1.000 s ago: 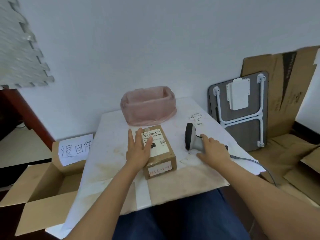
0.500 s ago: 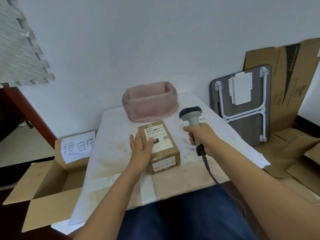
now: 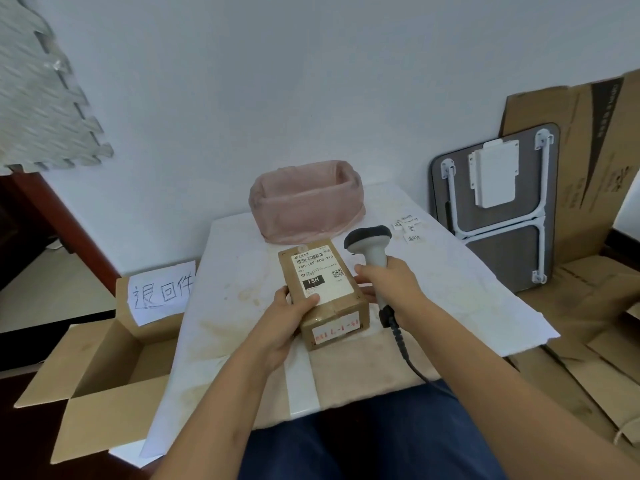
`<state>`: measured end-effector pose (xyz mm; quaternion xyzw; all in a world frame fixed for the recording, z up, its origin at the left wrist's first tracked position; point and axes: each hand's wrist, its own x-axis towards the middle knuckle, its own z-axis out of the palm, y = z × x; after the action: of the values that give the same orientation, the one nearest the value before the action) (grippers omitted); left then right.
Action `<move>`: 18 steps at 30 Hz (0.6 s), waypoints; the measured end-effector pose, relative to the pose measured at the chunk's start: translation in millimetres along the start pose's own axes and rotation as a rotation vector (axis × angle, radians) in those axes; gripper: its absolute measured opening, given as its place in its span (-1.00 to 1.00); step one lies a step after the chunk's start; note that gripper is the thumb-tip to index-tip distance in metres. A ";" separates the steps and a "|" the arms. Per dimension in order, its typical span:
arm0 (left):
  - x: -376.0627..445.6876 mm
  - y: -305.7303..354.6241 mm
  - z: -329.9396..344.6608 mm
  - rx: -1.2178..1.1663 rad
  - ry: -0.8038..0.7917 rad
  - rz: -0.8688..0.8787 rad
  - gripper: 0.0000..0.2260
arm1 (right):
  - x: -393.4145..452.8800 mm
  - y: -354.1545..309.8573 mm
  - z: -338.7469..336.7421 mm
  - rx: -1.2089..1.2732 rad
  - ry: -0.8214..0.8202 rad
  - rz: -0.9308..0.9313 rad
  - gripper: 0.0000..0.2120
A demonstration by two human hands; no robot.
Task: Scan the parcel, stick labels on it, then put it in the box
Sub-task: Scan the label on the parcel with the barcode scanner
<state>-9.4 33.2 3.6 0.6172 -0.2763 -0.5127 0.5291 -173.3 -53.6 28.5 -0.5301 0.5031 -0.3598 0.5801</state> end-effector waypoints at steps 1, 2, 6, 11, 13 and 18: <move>-0.2 3.5 -2.4 0.017 -0.024 -0.005 -0.44 | 0.2 -1.4 -0.2 -0.003 0.001 -0.020 -0.95; -1.0 7.9 -5.2 0.037 -0.045 -0.013 -0.38 | 0.4 -2.6 -0.5 0.007 0.002 -0.034 -0.95; 1.6 20.5 -16.8 0.097 -0.081 -0.017 -0.24 | 3.1 -3.2 0.0 0.060 -0.007 -0.040 -0.77; 13.7 17.9 -21.0 0.011 -0.057 0.083 -0.26 | 4.3 -13.7 -9.1 0.100 0.015 -0.076 -0.76; 21.9 13.2 -19.5 -0.025 -0.031 0.151 -0.24 | 3.5 -28.3 -17.6 0.130 0.096 -0.137 -0.78; 44.9 5.5 -11.6 -0.027 -0.047 0.276 -0.21 | -10.5 -92.3 -44.7 0.232 0.000 -0.209 -0.78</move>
<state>16.9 -3.8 -7.5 0.5539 -0.3639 -0.4532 0.5962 -208.2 -71.4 123.8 -0.5087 0.4002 -0.4740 0.5969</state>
